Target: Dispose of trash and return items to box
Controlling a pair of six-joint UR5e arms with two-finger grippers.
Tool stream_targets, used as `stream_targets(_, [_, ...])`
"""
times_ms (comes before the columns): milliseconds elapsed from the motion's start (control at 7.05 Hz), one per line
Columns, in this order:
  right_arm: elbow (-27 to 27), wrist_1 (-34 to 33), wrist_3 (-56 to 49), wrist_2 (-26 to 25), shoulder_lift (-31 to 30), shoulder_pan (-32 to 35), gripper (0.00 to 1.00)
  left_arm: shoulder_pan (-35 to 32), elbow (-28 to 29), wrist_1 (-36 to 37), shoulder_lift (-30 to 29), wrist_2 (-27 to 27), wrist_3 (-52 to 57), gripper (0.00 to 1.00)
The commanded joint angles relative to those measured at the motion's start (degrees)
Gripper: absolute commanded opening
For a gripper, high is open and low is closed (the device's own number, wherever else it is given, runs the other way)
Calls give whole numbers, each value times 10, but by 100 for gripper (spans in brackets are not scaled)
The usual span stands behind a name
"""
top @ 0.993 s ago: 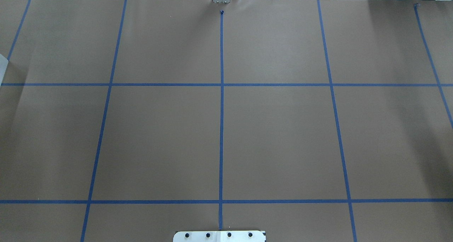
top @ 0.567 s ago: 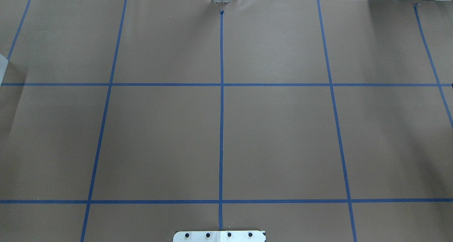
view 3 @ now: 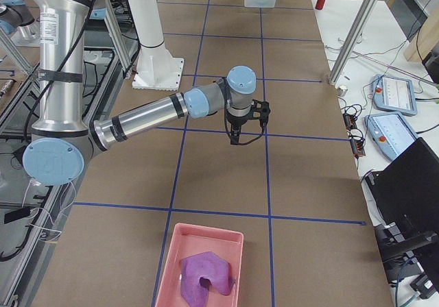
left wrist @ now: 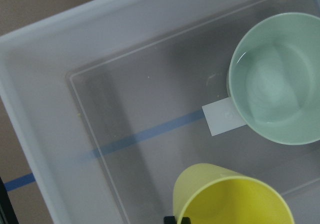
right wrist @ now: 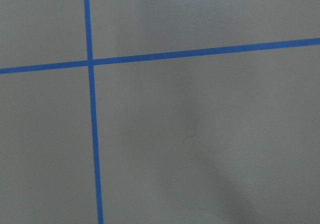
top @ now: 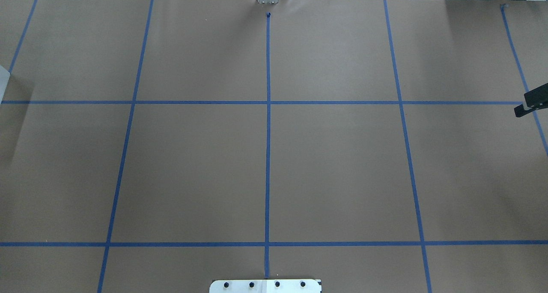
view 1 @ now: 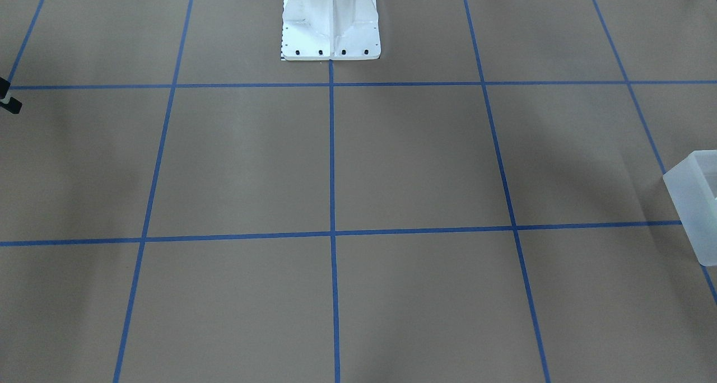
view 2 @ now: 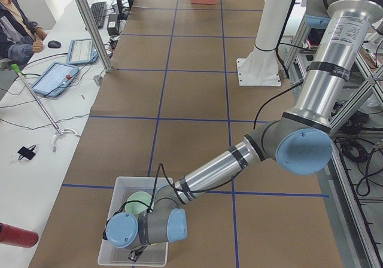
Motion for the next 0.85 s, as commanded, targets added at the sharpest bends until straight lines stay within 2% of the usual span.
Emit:
stream_targets(0, [1, -1, 12, 0, 7, -9, 100, 2, 5, 0, 0, 1, 0, 34])
stream_targets(284, [3, 0, 13, 1, 7, -9, 100, 2, 3, 1, -3, 0, 0, 66])
stream_targets(425, [10, -1, 13, 1, 7, -9, 100, 2, -2, 5, -13, -3, -1, 77])
stream_targets(567, [11, -1, 17, 0, 7, -9, 100, -4, -22, 25, -25, -24, -8, 77])
stream_targets(709, [16, -1, 17, -3, 5, -9, 100, -3, -109, 58, -16, -47, -95, 78])
